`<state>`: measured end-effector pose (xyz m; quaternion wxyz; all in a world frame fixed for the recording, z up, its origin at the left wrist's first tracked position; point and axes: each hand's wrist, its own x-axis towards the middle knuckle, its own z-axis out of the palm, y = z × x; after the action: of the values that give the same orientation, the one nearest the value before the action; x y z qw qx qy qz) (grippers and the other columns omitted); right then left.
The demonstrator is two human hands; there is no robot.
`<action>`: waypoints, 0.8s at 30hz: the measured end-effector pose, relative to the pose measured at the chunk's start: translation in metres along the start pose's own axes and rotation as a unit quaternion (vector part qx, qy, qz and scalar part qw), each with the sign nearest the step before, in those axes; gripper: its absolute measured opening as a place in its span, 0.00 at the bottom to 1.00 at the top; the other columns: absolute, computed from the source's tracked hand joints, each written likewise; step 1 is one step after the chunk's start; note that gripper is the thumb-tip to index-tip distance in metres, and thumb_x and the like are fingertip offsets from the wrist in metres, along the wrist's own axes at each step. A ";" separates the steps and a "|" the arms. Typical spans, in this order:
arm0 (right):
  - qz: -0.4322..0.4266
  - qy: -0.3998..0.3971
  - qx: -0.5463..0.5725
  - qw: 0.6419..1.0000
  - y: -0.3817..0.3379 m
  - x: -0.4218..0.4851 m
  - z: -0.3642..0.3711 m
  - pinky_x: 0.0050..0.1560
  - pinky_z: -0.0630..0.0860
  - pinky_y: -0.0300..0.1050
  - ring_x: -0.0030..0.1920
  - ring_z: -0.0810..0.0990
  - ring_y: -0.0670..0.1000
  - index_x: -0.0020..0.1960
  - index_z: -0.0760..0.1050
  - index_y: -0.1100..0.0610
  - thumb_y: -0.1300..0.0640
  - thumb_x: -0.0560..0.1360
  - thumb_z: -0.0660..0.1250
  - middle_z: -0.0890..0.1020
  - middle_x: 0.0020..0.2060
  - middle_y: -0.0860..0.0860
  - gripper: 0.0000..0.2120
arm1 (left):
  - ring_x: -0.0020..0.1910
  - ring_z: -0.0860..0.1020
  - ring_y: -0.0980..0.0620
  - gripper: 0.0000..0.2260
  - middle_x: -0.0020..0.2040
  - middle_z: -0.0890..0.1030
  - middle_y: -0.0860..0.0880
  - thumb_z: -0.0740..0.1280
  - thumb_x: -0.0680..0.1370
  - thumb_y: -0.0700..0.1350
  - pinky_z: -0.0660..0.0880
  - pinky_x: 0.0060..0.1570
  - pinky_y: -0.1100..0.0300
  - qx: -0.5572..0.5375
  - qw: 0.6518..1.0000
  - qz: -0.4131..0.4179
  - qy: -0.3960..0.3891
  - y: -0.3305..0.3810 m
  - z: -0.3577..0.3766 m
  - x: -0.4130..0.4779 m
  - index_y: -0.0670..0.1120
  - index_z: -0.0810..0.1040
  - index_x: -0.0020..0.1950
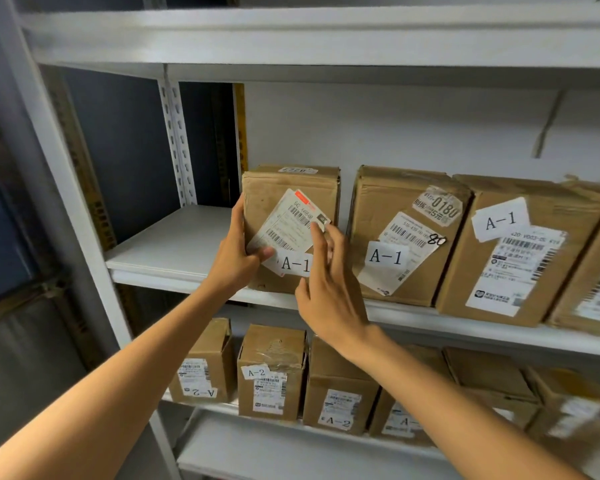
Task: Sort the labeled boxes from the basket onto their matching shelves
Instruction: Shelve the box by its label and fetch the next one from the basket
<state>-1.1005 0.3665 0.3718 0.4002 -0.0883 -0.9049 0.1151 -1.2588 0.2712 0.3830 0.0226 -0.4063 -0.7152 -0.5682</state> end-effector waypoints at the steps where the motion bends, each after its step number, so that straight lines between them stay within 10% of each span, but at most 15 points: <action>1: -0.007 -0.006 -0.008 1.000 0.004 -0.002 -0.001 0.55 0.79 0.49 0.67 0.68 0.60 0.75 0.56 0.65 0.67 0.71 0.66 0.62 0.70 0.63 0.35 | 0.57 0.75 0.59 0.41 0.61 0.73 0.55 0.68 0.74 0.33 0.78 0.50 0.57 -0.005 1.000 0.002 -0.003 0.001 0.004 0.001 0.61 0.50 0.75; 9: -0.057 -0.123 0.009 0.991 0.021 -0.002 0.006 0.50 0.77 0.52 0.55 0.76 0.55 0.63 0.71 0.59 0.64 0.75 0.61 0.74 0.58 0.54 0.17 | 0.59 0.76 0.51 0.42 0.61 0.73 0.49 0.72 0.72 0.35 0.78 0.53 0.53 0.006 0.998 -0.030 -0.063 0.013 0.000 -0.003 0.54 0.50 0.77; 12: -0.057 -0.160 0.025 0.985 0.008 0.011 0.019 0.53 0.72 0.45 0.57 0.75 0.54 0.62 0.72 0.60 0.64 0.76 0.61 0.76 0.57 0.55 0.15 | 0.55 0.78 0.51 0.33 0.57 0.78 0.48 0.75 0.71 0.40 0.75 0.49 0.62 0.131 0.985 -0.079 -0.077 0.005 -0.015 -0.025 0.49 0.64 0.72; 24: -0.232 -0.304 0.085 0.920 -0.088 0.018 0.080 0.48 0.76 0.49 0.52 0.78 0.54 0.59 0.73 0.55 0.56 0.74 0.65 0.78 0.54 0.53 0.14 | 0.49 0.81 0.50 0.13 0.51 0.82 0.49 0.72 0.73 0.47 0.79 0.53 0.52 0.438 0.843 -0.291 -0.110 0.015 -0.113 -0.138 0.49 0.79 0.57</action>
<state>-1.1783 0.2759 0.3564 0.1275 0.1978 -0.9648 0.1171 -1.2059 0.1007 0.3671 -0.0475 -0.1872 -0.9728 -0.1276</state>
